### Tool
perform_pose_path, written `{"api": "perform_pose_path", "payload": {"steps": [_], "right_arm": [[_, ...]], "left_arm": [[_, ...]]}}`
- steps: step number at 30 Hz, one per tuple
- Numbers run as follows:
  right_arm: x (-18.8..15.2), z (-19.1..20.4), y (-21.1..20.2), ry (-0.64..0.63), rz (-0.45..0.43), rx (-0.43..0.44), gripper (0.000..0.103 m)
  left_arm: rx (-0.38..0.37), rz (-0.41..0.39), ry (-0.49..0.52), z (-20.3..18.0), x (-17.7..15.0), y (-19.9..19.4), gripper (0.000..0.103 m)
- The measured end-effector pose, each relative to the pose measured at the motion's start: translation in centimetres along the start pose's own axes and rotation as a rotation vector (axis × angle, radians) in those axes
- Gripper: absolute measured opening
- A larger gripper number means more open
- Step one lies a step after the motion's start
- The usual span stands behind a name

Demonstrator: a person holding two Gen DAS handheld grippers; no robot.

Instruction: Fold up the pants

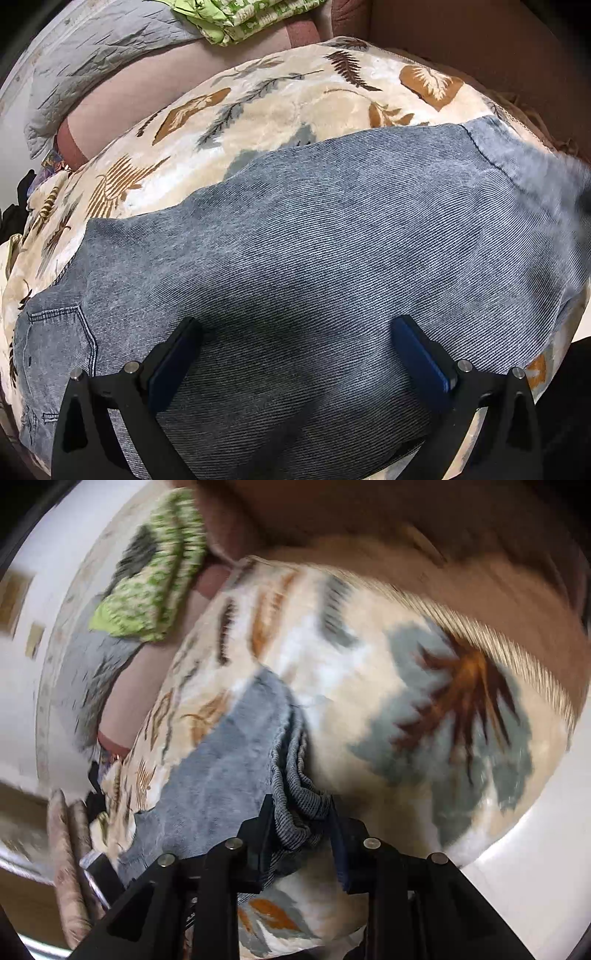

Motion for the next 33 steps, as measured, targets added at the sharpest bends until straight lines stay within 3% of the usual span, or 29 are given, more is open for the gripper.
{"api": "perform_pose_path", "payload": {"steps": [4, 7, 10, 14, 16, 17, 18, 20, 24, 28, 30, 31, 32, 33], "right_arm": [[1.9, 7.9, -2.7, -0.213, -0.084, 0.017, 0.029], [1.5, 14.6, -3.8, -0.381, -0.13, 0.06, 0.029], [-1.8, 22.5, -3.3, -0.588, -0.126, 0.135, 0.029], [-7.6, 27.6, 0.6, -0.721, -0.034, 0.205, 0.03], [-10.5, 28.2, 3.9, -0.704, 0.032, 0.246, 0.041], [-11.8, 28.2, 6.0, -0.708, 0.067, 0.262, 0.074], [-13.5, 27.6, 8.9, -0.708, 0.139, 0.261, 0.084], [-15.9, 25.2, 12.4, -0.601, 0.288, 0.25, 0.084], [-12.9, 23.7, 9.3, -0.443, 0.232, 0.377, 0.084], [-9.0, 20.6, 6.9, -0.284, 0.132, 0.405, 0.087], [-8.8, 18.2, 8.4, -0.17, 0.179, 0.417, 0.09], [-9.9, 16.7, 10.1, -0.123, 0.271, 0.386, 0.089], [-10.3, 15.9, 10.7, -0.091, 0.304, 0.401, 0.088], [-9.8, 16.0, 10.1, -0.083, 0.288, 0.43, 0.088]], "left_arm": [[-0.115, 0.024, -0.092, 1.4, 0.3, -0.9, 0.102], [-0.178, -0.041, -0.246, 5.2, 0.5, -3.4, 0.102], [-0.16, -0.115, -0.401, 11.6, -0.5, -6.3, 0.102], [-0.05, -0.166, -0.556, 20.1, -3.7, -8.6, 0.102], [0.01, -0.167, -0.615, 23.7, -5.6, -9.2, 0.102], [0.027, -0.158, -0.634, 24.7, -6.5, -9.3, 0.102], [0.03, -0.146, -0.647, 25.4, -7.0, -9.1, 0.102], [0.024, -0.125, -0.656, 26.0, -7.4, -9.2, 0.102], [-0.032, -0.169, -0.621, 23.8, -4.8, -10.2, 0.102], [-0.139, -0.197, -0.511, 18.0, -0.8, -10.8, 0.102], [-0.154, -0.191, -0.434, 14.9, 0.3, -10.0, 0.102], [-0.12, -0.162, -0.395, 13.9, 0.2, -8.8, 0.102], [-0.062, -0.09, -0.332, 12.8, -0.7, -6.7, 0.102], [0.006, 0.033, -0.252, 11.8, -2.7, -3.5, 0.102]]}}
Point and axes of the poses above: each gripper's, at about its wrist camera, not at the fingertips, and y roughly the way its jaws point, z to its left, x to its top, the point moved 9 cm from there along y, roughly the way its jaws point, and after that the axes turned 9 degrees about -y, right-handed, at the moved point
